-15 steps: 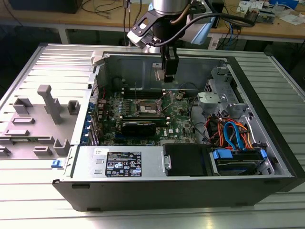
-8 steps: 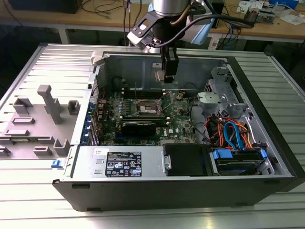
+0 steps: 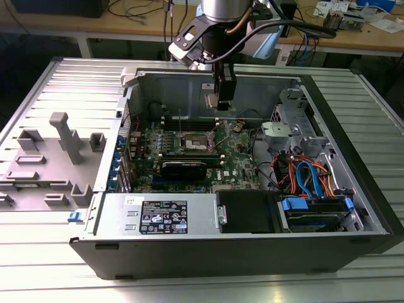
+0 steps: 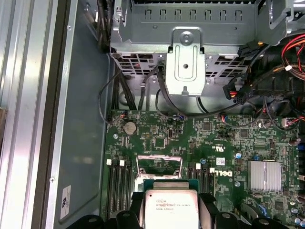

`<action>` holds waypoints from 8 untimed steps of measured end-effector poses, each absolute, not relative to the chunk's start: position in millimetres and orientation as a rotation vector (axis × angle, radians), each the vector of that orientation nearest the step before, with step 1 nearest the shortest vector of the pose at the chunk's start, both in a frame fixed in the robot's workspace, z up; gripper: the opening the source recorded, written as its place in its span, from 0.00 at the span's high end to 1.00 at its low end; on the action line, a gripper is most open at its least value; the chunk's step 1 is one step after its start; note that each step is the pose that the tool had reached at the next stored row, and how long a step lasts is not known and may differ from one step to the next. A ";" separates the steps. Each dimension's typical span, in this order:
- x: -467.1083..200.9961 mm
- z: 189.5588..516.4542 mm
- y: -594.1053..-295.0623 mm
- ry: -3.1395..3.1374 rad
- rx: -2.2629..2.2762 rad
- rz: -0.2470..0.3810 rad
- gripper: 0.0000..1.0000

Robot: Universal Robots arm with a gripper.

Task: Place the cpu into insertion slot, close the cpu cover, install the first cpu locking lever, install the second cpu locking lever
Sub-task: 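Place the cpu into insertion slot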

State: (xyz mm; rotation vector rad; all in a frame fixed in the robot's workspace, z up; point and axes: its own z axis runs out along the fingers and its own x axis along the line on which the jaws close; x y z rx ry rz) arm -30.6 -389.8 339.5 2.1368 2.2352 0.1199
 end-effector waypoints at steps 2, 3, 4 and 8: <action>-30.7 339.1 -390.2 2.235 2.137 0.120 0.46; -30.7 339.1 -390.2 2.235 2.137 0.120 0.46; -30.7 339.0 -390.2 2.235 2.137 0.120 0.46; -31.4 338.5 -391.3 2.235 2.137 0.120 0.46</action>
